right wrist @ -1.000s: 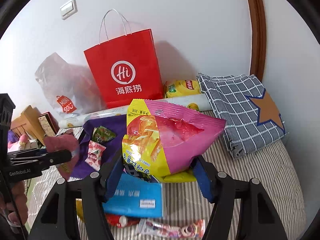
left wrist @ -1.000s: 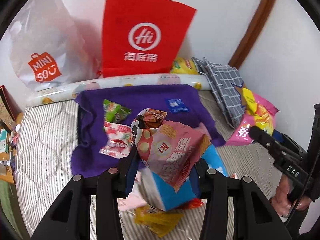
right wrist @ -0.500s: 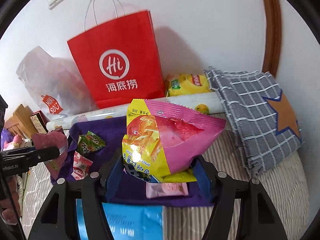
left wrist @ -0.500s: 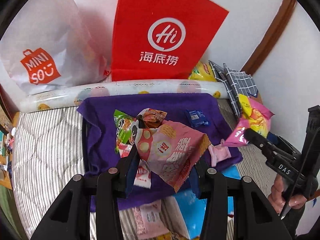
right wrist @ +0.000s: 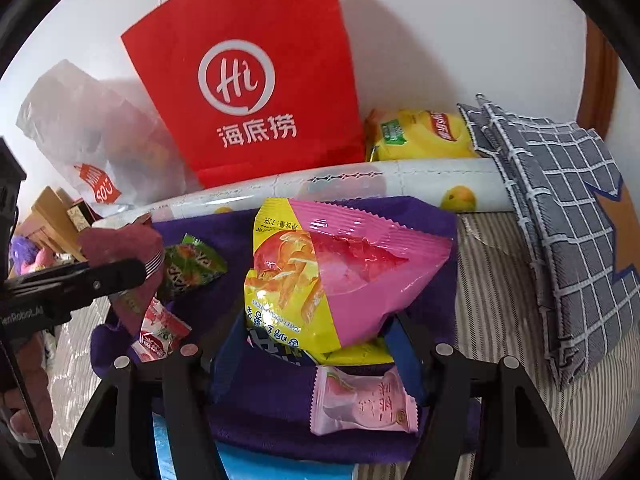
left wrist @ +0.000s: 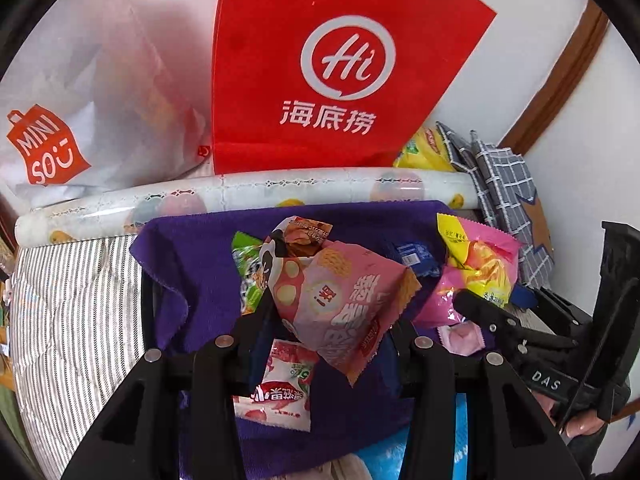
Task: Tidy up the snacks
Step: 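Carry the chip bag and panda packet over the purple towel with both tools, then open both tools to drop the chip bag and panda packet onto the towel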
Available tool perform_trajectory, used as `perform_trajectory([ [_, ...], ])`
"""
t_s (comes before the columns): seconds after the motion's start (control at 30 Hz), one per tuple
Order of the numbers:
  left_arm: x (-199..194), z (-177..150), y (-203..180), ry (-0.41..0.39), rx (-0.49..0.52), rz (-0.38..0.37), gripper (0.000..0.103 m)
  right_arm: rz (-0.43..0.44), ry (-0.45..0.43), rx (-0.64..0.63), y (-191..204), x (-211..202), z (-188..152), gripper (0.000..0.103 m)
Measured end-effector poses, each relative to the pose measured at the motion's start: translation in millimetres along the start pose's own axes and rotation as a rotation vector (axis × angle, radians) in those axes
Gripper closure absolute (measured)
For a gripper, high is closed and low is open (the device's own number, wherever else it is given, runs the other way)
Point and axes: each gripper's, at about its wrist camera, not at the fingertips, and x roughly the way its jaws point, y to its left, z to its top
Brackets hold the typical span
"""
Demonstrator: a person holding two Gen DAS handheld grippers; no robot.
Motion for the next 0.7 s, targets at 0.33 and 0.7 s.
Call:
perform_trajectory([
  [0.33, 15.7, 3.8, -9.4, 0.021, 0.013, 0.017, 0.053, 0.014, 0.0, -0.012, -7.2, -9.3, 2.8, 0.026],
  [0.7, -9.1, -11.6, -24.4, 0.004, 0.005, 0.049, 0.022, -0.091, -0.086, 0.027, -25.4, -71.6, -23.5, 0.024],
])
